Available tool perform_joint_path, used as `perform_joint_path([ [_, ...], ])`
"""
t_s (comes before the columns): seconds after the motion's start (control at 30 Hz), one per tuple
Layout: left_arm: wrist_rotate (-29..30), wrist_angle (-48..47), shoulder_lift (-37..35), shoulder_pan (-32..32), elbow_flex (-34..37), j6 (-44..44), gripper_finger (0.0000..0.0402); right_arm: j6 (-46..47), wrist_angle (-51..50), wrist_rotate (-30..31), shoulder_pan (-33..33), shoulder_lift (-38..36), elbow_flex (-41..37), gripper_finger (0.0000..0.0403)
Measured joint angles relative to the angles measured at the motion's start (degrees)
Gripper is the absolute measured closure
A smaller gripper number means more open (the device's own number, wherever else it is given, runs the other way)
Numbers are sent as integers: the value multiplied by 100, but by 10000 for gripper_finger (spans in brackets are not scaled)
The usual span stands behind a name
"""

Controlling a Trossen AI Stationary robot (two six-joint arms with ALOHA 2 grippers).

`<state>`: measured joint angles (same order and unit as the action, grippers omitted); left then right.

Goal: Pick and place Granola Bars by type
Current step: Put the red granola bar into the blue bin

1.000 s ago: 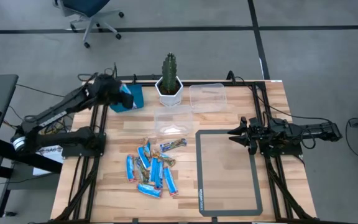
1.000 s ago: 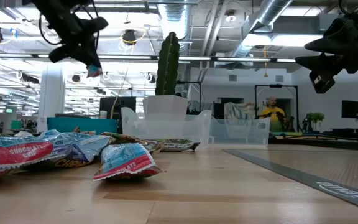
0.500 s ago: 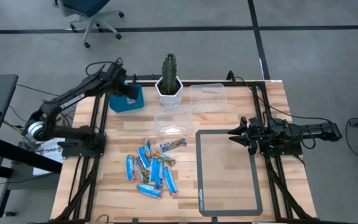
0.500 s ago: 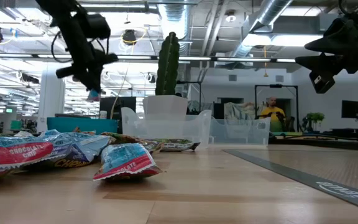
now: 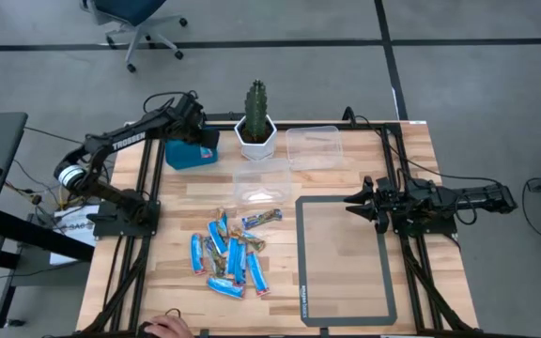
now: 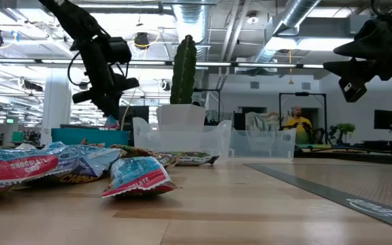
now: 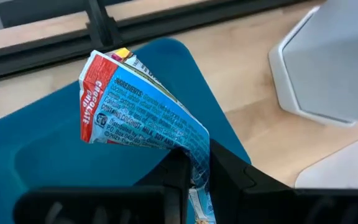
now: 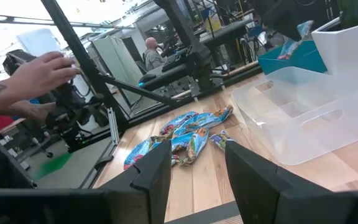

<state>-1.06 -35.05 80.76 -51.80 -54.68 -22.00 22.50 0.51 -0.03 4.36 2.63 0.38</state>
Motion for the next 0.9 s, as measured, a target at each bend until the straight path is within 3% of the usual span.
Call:
perform_joint_path([
  [0.27,331,26,6,-50,0,-109,363,0,-2,0,-2,-1,2,260],
  [0.67,293,37,-2,-46,0,-119,275,0,-2,0,-2,0,0,260],
  [0.9,177,-2,-456,82,0,-118,264,0,-2,0,-2,-2,0,261],
])
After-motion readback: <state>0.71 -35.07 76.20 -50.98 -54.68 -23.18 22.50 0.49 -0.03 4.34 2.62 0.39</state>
